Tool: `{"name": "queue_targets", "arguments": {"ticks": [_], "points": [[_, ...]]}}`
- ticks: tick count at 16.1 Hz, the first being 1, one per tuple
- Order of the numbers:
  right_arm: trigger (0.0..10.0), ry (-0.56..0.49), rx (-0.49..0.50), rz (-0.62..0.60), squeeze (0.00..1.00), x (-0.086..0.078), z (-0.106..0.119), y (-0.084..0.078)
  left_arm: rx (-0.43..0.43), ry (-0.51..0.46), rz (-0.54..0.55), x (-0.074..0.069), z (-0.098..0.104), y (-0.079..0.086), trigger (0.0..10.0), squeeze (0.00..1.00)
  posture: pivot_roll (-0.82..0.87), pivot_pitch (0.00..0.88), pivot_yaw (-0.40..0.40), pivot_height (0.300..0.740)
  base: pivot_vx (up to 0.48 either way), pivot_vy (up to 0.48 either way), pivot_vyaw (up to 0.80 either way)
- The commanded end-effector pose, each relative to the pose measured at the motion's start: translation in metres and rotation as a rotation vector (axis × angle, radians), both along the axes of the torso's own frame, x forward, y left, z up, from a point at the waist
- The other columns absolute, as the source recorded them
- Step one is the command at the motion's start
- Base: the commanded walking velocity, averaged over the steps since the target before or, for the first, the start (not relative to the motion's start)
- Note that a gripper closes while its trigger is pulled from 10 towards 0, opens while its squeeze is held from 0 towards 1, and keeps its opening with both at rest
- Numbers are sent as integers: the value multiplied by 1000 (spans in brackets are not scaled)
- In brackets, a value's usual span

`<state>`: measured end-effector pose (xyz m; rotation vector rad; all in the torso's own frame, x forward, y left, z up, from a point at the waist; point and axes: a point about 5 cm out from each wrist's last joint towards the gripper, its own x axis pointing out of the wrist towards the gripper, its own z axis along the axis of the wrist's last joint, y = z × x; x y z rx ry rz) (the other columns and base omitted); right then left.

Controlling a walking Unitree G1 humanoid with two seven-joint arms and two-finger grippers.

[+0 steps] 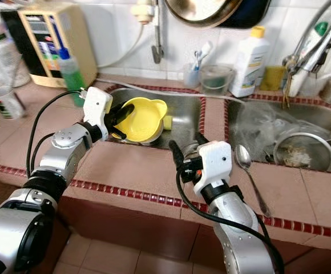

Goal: Kitchen organization

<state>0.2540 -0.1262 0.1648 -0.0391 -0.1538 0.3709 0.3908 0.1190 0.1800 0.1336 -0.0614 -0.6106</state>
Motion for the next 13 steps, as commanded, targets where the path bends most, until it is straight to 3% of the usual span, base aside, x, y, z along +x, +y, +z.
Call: {"name": "queue_targets", "arguments": {"ticks": [1, 3, 13], "points": [[10000, 3, 10, 14, 0, -1, 1, 3, 1, -11, 6, 2, 6, 3, 10000, 0, -164, 41, 73, 740, 255, 0, 0], [10000, 7, 6, 21, 0, -3, 1, 4, 1, -9, 12, 3, 7, 5, 10000, 0, -162, 55, 74, 740, 249, 0, 0], [10000, 35, 12, 70, 0, -8, -3, 12, 21, -2, -7, 1, 4, 4, 10000, 0, -156, 72, 74, 740, 0, 0, 0]]}}
